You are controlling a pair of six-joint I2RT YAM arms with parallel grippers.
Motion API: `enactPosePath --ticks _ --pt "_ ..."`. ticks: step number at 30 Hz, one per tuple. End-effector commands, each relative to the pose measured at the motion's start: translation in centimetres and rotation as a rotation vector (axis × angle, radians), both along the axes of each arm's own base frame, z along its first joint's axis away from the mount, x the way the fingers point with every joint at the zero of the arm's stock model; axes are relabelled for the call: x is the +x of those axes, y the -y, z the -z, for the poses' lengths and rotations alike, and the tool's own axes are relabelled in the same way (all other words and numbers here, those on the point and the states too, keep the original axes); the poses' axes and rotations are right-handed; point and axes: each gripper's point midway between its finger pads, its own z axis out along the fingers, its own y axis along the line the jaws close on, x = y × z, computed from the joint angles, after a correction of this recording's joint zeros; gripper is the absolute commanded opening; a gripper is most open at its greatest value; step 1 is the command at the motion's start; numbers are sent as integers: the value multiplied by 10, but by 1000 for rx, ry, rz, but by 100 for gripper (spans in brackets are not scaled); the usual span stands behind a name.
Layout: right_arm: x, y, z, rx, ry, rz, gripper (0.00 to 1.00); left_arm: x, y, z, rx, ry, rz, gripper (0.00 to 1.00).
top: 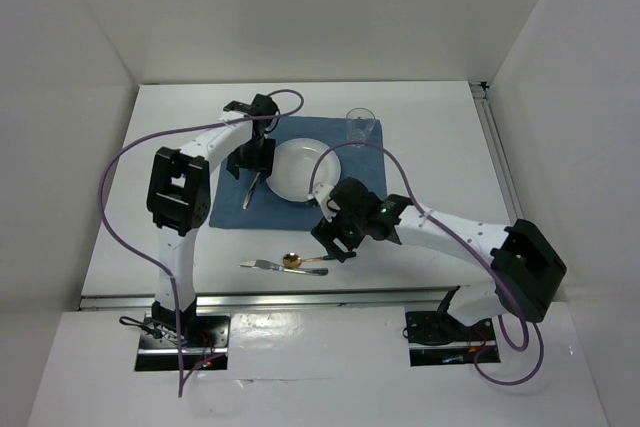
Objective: Set the dinner table for one person
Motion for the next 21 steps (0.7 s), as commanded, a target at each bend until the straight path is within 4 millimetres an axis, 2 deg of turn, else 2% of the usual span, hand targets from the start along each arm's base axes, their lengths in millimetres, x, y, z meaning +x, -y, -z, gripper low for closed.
enactPosePath --ticks 1,2,9,16,21 --pt "13 -11 6 -13 85 -30 80 3 7 -53 -70 97 3 77" --pt "12 -9 13 -19 92 -42 78 3 9 -70 -94 135 -3 77" --pt "15 -12 26 -14 132 -100 71 -6 18 -129 -199 251 -13 77" --pt "2 -10 50 -38 82 -138 71 -8 16 -154 -255 306 -36 77" --pt "-7 -7 69 -60 30 -166 65 -10 13 -148 -259 286 -43 77"
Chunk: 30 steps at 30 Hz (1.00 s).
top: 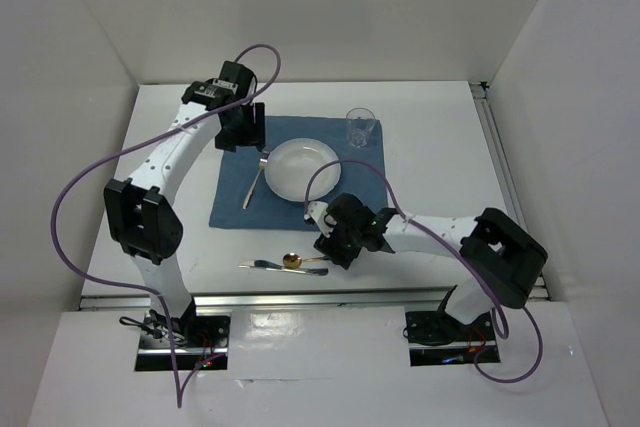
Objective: Set the dinner table for one person
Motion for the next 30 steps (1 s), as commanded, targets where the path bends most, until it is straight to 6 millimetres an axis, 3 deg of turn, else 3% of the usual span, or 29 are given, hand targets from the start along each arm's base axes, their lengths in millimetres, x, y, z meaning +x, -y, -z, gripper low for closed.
enactPosePath --ticks 1,6,13,14,15,16,19,22,25,28,30 --pt "-1 -10 6 25 4 -39 64 -6 -4 -10 -33 5 -14 77" --pt "-3 -5 22 4 -6 -25 49 -7 -7 -6 -38 -7 -19 77" --pt "-5 -7 10 48 15 -45 34 -7 -17 -17 -43 27 -54 76" --pt "-7 -10 7 65 9 -56 30 -5 -20 -21 -48 44 -63 76" --pt "-9 -8 8 55 0 -56 6 -6 -19 -25 -59 51 -58 76" --pt "-7 -10 3 63 7 -56 0 -4 -22 -23 -64 52 -75 76" --pt "-8 -9 1 62 6 -56 0 -5 -24 -20 -74 41 -87 76" --pt "-7 -13 -13 83 19 -71 0 -7 -24 -20 -74 41 -88 76" --pt "-7 -19 -41 125 32 -95 0 -7 -29 -24 -72 52 -110 76" --pt "-10 -23 -88 177 62 -132 0 -5 -42 -26 -68 76 -164 76" --pt "-6 -21 -107 191 101 -118 0 -6 -46 -21 -82 60 -188 76"
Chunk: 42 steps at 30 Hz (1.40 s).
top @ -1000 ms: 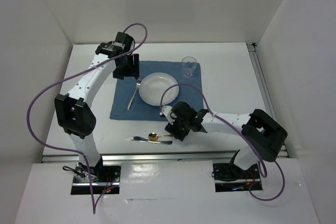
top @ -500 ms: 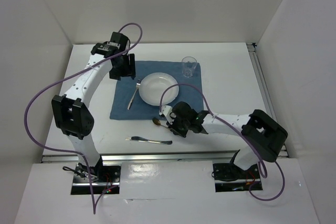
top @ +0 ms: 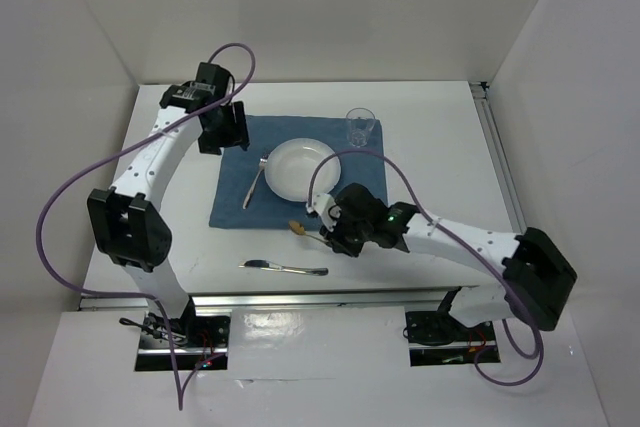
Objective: Set the dinner table for one person
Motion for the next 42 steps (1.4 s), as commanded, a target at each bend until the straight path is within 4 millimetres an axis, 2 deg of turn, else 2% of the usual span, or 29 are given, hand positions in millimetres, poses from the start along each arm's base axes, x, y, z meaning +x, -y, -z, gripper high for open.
enactPosePath --ticks 1,2,3,6,8,11,12,18,21,24,26,29,42 --pt "12 -11 -71 105 127 -13 0 1 -13 -17 -34 64 -82 76" --pt "13 -7 -75 107 135 27 0 2 -15 -17 -49 62 -98 76" --pt "21 -6 -92 138 179 65 0 2 -15 -15 -49 62 -98 76" --pt "51 5 -113 151 265 265 0 2 -21 -23 -50 85 -136 76" --pt "68 12 -120 177 277 373 0 1 -25 -27 -52 97 -145 76" --pt "97 18 -118 233 225 569 0 -1 -30 -37 -49 123 -159 76" --pt "104 18 -108 241 168 652 0 -1 -30 -37 -49 123 -159 76" --pt "142 28 -86 217 59 909 0 -10 -35 -34 -47 114 -168 76" --pt "164 45 -67 163 -14 1057 0 -11 -35 -31 -45 105 -168 76" --pt "172 59 -53 149 -60 1152 0 -13 -35 -34 -47 116 -168 76" --pt "180 67 -55 174 -68 1193 0 -12 -39 -34 -41 116 -170 76" --pt "185 73 -47 173 -78 1210 0 -14 -39 -31 -39 107 -170 76" --pt "198 72 -13 126 -97 1197 0 -17 -38 -22 -45 93 -165 76"
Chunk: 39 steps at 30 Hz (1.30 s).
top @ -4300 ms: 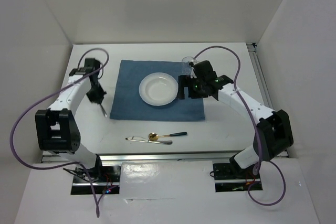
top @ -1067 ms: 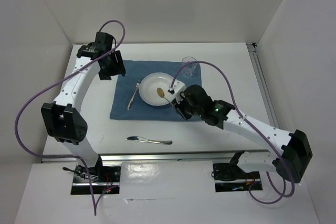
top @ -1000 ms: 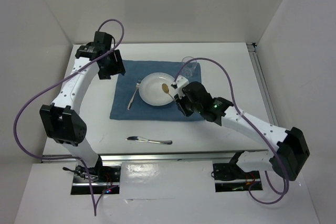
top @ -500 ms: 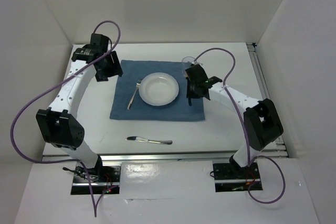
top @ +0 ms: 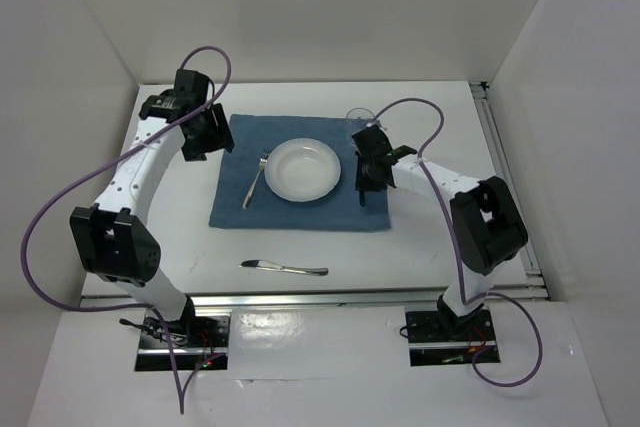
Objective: Set the dinner table for one person
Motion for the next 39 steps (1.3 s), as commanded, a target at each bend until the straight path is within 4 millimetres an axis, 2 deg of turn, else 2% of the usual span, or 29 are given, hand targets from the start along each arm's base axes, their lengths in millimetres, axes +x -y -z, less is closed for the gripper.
enactPosePath --ticks 1,6,8,12,13,15,16,21,23,25,29,30,31,32,34,35,36,37,39 --pt "23 -4 -3 22 50 5 0 1 -2 -18 -13 64 -12 76" --pt "29 -9 2 23 46 -7 0 2 -3 -16 -6 65 -17 76" --pt "33 -13 -3 40 59 -13 0 -1 -4 -16 -5 65 -17 76" --pt "35 -17 8 50 37 -4 0 -1 -4 -16 -5 65 -17 76" --pt "37 -20 4 62 42 -11 0 -1 -4 -16 -5 65 -17 76" --pt "36 -20 16 55 15 -1 0 -1 -4 -16 -5 65 -17 76" --pt "36 -20 16 61 14 8 0 -1 -4 -16 -5 65 -17 76" --pt "34 -33 18 117 -3 -31 19 -2 -6 -13 3 57 -22 76" --pt "34 -33 16 115 -7 -31 31 -2 -6 -13 3 57 -22 76" --pt "34 -30 7 112 12 -24 37 -3 -6 -16 2 66 -22 76" --pt "32 -19 -27 93 92 -26 38 -3 -6 -16 7 65 -15 76" --pt "27 -17 -41 105 115 -27 45 -4 -4 -19 -3 73 -9 76" --pt "24 -14 -46 99 128 -40 46 -4 -4 -19 -3 73 -9 76" --pt "21 -12 -63 98 163 -62 48 -4 -3 -19 -10 72 -4 76" --pt "8 -8 -68 90 167 -112 51 -4 -3 -19 -11 72 -4 76" --pt "-1 -12 -83 77 210 -189 51 -4 -3 -19 -11 72 -4 76" --pt "-7 -18 -88 78 233 -244 51 -4 -3 -19 -11 72 -4 76" --pt "-24 -30 -83 74 224 -335 54 -4 -3 -19 -11 72 -4 76" --pt "-47 -53 -91 81 257 -532 60 -4 -3 -19 -11 72 -4 76"
